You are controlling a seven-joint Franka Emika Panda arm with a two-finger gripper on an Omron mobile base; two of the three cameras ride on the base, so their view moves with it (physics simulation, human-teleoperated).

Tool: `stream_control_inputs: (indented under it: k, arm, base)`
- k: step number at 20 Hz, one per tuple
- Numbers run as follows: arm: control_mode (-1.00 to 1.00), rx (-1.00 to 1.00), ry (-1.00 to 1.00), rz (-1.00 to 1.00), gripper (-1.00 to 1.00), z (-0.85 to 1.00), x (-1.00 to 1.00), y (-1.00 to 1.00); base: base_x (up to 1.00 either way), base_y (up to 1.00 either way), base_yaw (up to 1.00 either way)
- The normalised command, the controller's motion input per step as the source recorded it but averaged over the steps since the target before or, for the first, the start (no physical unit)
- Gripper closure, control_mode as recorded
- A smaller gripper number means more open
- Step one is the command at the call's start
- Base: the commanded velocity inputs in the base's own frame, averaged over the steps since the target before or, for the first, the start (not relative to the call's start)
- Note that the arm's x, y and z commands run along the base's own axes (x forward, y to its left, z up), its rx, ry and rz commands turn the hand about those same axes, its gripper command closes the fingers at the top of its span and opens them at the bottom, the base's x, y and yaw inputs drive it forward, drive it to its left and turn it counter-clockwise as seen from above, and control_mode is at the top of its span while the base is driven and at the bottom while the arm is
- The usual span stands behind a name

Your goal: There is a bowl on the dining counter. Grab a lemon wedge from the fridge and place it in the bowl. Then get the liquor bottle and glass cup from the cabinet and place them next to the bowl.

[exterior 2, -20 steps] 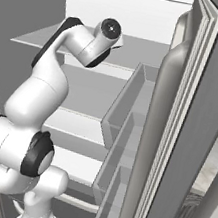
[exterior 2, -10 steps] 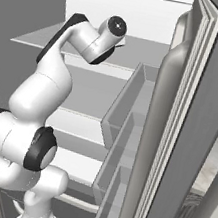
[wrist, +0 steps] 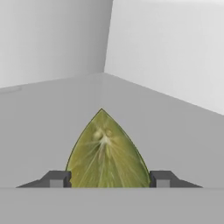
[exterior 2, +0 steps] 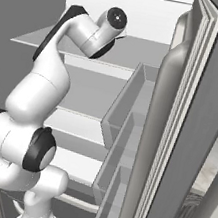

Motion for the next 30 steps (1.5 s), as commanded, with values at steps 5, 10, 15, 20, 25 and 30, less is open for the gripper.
stream_control_inputs:
  k: [5, 10, 15, 20, 25, 30]
  arm:
    - [-1.0, -0.01, -0.02, 0.01, 1.0, 0.12, -0.04, 0.11]
    - [-1.0, 0.0, -0.05, 0.0, 1.0, 0.05, -0.15, 0.05]
    - [-1.0, 0.0, -0.11, 0.0, 1.0, 0.13, -0.3, 0.0]
    - [-1.0, 0.01, -0.12, 0.0, 1.0, 0.11, -0.36, 0.0]
    - [-1.0, 0.02, -0.09, 0.0, 1.0, 0.1, -0.53, 0.0]
    - [-1.0, 0.02, -0.02, 0.0, 1.0, 0.1, -0.65, 0.0]
  base:
    - [0.0, 0.0, 0.0]
    - [0.0, 0.0, 0.0]
    - [0.0, 0.0, 0.0]
    - [0.0, 0.0, 0.0]
    - [0.0, 0.0, 0.0]
    - [0.0, 0.0, 0.0]
